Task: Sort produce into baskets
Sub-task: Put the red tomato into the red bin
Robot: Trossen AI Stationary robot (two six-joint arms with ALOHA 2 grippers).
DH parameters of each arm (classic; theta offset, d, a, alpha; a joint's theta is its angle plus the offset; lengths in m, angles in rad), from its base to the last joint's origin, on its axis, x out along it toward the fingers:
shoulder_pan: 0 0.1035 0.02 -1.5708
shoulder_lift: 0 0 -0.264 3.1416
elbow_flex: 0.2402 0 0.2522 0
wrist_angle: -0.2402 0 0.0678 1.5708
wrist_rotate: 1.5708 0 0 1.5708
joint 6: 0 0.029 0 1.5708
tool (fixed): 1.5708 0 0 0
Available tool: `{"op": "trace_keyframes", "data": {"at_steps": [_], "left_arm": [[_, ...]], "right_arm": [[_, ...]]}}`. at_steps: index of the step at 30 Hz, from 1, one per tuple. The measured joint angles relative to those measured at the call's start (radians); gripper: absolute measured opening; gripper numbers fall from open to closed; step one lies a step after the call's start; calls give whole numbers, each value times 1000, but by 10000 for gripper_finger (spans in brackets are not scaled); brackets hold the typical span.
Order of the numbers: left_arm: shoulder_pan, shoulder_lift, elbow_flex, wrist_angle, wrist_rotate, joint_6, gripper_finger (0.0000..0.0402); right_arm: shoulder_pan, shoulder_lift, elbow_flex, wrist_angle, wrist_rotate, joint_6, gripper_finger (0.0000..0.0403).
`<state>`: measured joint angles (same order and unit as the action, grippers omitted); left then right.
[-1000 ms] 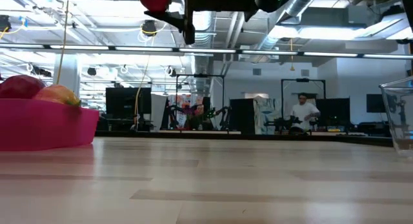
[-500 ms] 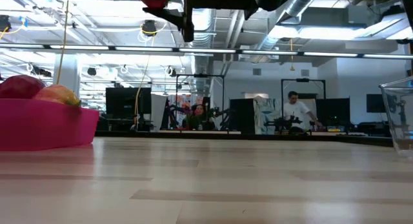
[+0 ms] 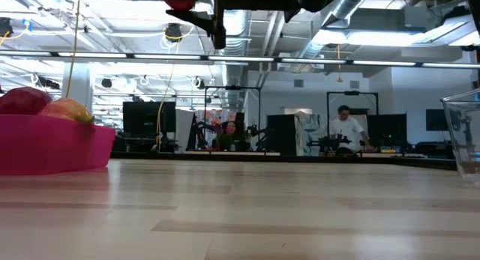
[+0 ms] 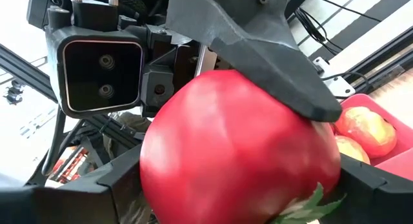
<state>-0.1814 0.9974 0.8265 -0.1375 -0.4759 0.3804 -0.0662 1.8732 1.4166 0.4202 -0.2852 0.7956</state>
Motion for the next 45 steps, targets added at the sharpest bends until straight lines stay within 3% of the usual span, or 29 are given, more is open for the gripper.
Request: {"op": "trace_keyframes", "data": {"at_steps": [20, 26, 35, 45], "left_arm": [[0, 0, 0, -3, -4, 0, 285], [1, 0, 0, -13, -49, -1, 286], [2, -2, 0, -71, -98, -30, 286], [0, -80, 0, -211, -131, -137, 286]], "right_arm": [[0, 0, 1, -20, -1, -13, 357], [-36, 0, 2, -31, -111, -13, 357], [-76, -1, 1, -57, -131, -22, 357], [-125, -78, 0, -322, -85, -173, 357]]}}
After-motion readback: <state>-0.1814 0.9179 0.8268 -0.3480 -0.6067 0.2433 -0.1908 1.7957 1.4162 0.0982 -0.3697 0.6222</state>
